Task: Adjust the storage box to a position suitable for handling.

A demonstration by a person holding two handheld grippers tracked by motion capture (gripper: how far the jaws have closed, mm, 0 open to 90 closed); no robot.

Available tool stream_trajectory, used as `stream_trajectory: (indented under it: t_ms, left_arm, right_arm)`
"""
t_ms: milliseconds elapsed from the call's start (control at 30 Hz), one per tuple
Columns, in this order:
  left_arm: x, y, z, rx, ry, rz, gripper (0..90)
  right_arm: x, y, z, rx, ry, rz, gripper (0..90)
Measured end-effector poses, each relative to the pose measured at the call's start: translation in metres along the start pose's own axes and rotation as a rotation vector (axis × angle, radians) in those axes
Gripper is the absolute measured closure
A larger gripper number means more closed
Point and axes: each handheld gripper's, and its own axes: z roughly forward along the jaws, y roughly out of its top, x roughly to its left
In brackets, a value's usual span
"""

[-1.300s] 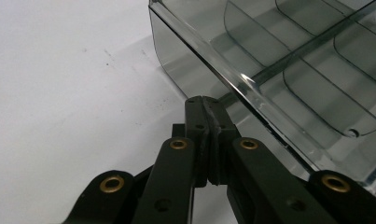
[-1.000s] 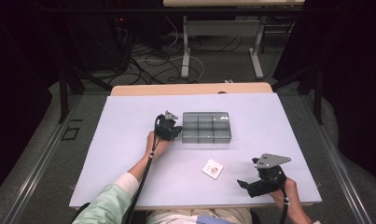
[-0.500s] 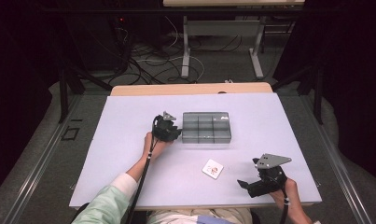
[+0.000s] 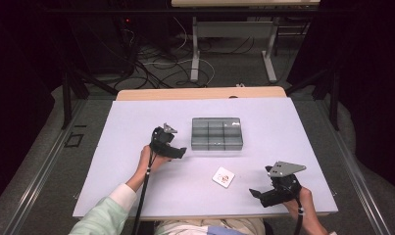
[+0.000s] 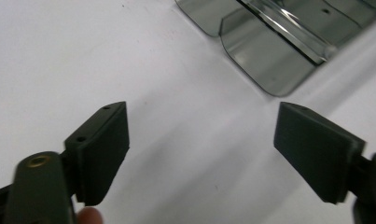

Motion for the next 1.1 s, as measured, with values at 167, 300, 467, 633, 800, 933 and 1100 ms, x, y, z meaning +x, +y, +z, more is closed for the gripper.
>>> stream_trajectory:
  t_ms: [167, 300, 467, 633, 800, 933, 1100]
  left_arm:
    - [-0.006, -0.009, -0.013, -0.003, -0.008, 0.008, 8.7]
    - [-0.011, -0.020, -0.027, 0.001, -0.010, 0.030, 3.8]
    - [-0.014, -0.034, -0.045, 0.000, -0.010, 0.060, 0.3]
    - [-0.018, -0.050, -0.056, 0.007, -0.005, 0.072, 0.3]
    - [-0.019, -0.064, -0.068, 0.015, -0.008, 0.068, 0.3]
    - [-0.019, -0.071, -0.073, 0.005, -0.003, 0.069, 0.3]
    - [-0.017, -0.078, -0.079, 0.010, -0.004, 0.058, 0.3]
  right_arm:
    - [0.000, 0.000, 0.000, -0.001, 0.005, 0.001, 3.1]
    - [-0.001, 0.001, 0.000, 0.014, 0.004, -0.011, 3.1]
    - [0.001, 0.001, 0.002, 0.004, -0.002, 0.003, 3.1]
    - [0.001, 0.002, 0.002, 0.020, 0.009, 0.021, 3.2]
    - [0.000, 0.002, 0.003, 0.010, 0.006, 0.024, 3.2]
    - [0.000, 0.005, 0.005, 0.018, 0.005, 0.027, 3.1]
    - [-0.003, 0.008, 0.012, 0.026, 0.010, 0.020, 3.1]
